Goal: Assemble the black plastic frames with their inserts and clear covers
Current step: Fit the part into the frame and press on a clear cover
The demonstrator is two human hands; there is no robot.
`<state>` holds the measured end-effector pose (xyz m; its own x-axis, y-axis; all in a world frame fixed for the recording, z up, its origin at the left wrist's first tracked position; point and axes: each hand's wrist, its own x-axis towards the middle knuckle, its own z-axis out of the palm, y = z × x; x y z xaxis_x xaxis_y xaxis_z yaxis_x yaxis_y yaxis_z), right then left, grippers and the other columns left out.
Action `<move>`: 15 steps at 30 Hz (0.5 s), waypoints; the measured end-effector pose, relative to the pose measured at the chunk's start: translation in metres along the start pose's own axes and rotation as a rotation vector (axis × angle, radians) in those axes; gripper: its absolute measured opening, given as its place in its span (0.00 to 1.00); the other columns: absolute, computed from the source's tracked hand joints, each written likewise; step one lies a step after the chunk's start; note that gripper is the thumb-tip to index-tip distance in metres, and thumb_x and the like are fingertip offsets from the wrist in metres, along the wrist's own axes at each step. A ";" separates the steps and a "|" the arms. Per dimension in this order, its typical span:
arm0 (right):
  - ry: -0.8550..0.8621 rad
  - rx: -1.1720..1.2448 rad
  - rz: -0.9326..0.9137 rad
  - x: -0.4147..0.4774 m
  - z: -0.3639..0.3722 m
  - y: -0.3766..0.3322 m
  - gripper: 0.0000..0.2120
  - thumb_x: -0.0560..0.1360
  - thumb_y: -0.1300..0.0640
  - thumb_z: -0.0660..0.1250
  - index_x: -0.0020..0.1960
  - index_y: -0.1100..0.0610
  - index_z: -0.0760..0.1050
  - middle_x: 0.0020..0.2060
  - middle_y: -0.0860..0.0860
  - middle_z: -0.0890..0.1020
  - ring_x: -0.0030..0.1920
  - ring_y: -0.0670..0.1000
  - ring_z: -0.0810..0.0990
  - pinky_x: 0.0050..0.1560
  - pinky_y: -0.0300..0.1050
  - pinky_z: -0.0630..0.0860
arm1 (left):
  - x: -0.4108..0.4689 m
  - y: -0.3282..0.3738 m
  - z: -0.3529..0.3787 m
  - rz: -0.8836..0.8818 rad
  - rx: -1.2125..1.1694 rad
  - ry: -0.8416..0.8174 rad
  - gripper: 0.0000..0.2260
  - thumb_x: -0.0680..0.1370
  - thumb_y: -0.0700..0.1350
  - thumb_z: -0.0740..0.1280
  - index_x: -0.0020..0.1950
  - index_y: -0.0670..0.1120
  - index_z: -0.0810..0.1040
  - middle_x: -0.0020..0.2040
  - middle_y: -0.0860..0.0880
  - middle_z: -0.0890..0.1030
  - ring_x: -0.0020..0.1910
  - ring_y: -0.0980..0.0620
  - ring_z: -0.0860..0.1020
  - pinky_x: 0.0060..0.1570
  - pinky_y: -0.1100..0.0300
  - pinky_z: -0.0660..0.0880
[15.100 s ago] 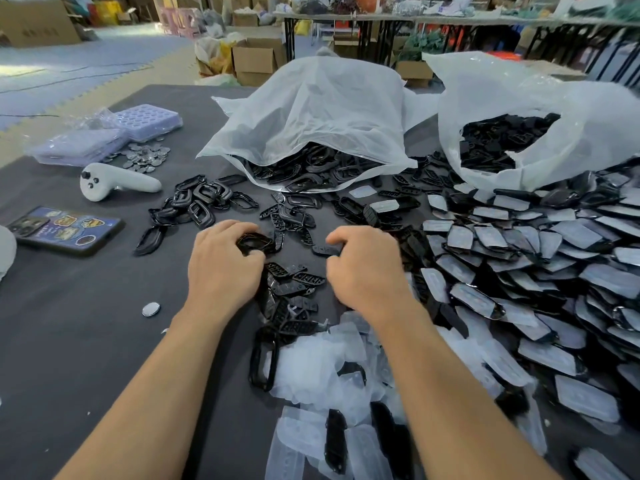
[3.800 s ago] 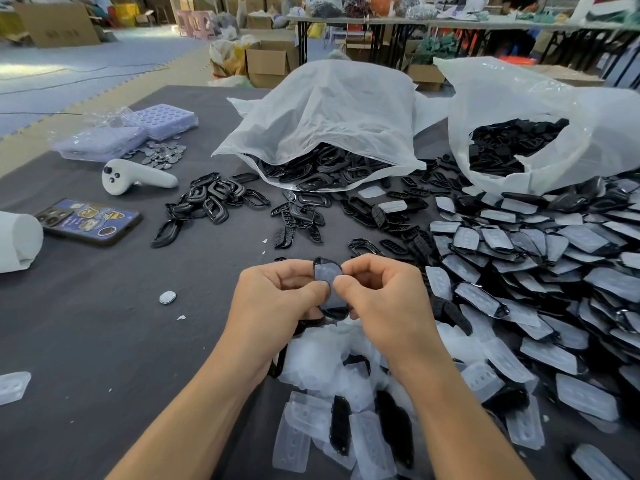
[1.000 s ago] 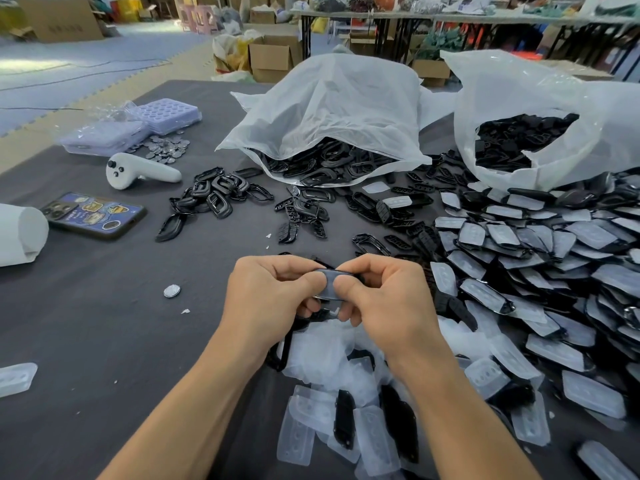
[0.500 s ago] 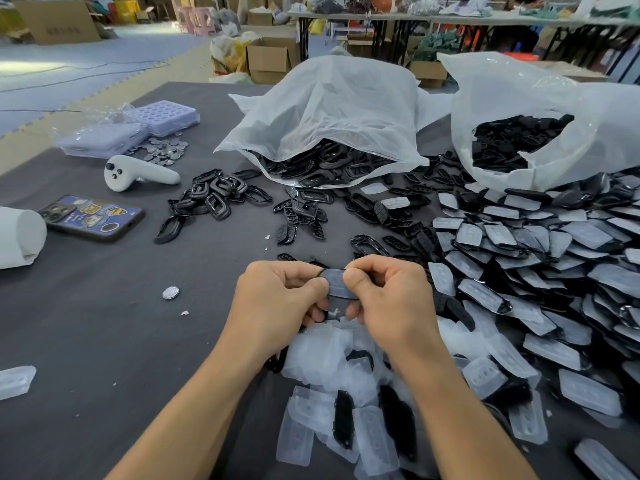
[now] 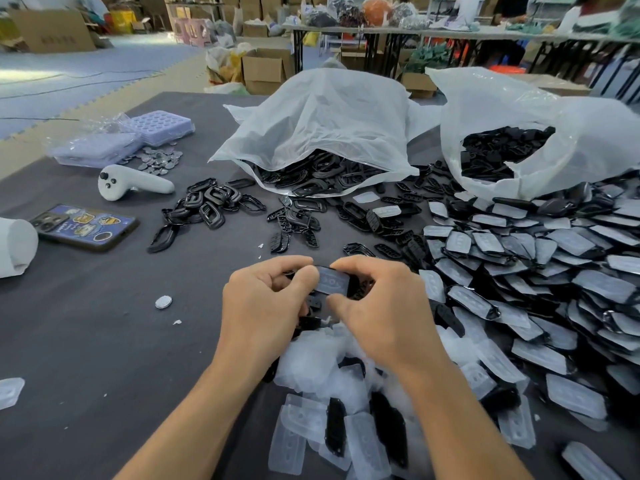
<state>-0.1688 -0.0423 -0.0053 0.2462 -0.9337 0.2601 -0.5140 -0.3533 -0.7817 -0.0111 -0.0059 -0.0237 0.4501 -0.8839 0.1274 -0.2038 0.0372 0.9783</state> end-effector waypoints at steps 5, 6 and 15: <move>0.135 -0.277 0.113 0.024 -0.053 0.023 0.14 0.70 0.56 0.77 0.54 0.46 0.84 0.35 0.33 0.78 0.41 0.40 0.82 0.39 0.27 0.74 | 0.007 -0.002 0.002 0.051 0.163 0.130 0.05 0.76 0.53 0.74 0.46 0.64 0.86 0.29 0.57 0.80 0.28 0.60 0.76 0.32 0.71 0.71; 0.185 -0.326 0.161 0.031 -0.067 0.029 0.15 0.71 0.57 0.76 0.56 0.46 0.84 0.37 0.37 0.81 0.42 0.45 0.83 0.42 0.35 0.78 | 0.012 -0.002 0.002 0.043 0.195 0.160 0.05 0.77 0.51 0.74 0.46 0.63 0.86 0.31 0.59 0.81 0.30 0.61 0.78 0.33 0.71 0.70; 0.149 -0.460 0.157 0.073 -0.053 0.029 0.22 0.72 0.63 0.70 0.64 0.50 0.81 0.54 0.55 0.85 0.58 0.57 0.80 0.66 0.52 0.75 | 0.079 -0.011 -0.005 -0.022 0.417 0.237 0.11 0.76 0.46 0.68 0.48 0.63 0.84 0.44 0.56 0.83 0.50 0.50 0.81 0.51 0.56 0.77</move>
<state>-0.2097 -0.1238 0.0210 0.0340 -0.9641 0.2634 -0.8526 -0.1655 -0.4957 0.0309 -0.0736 -0.0234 0.6342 -0.7498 0.1886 -0.5018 -0.2136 0.8382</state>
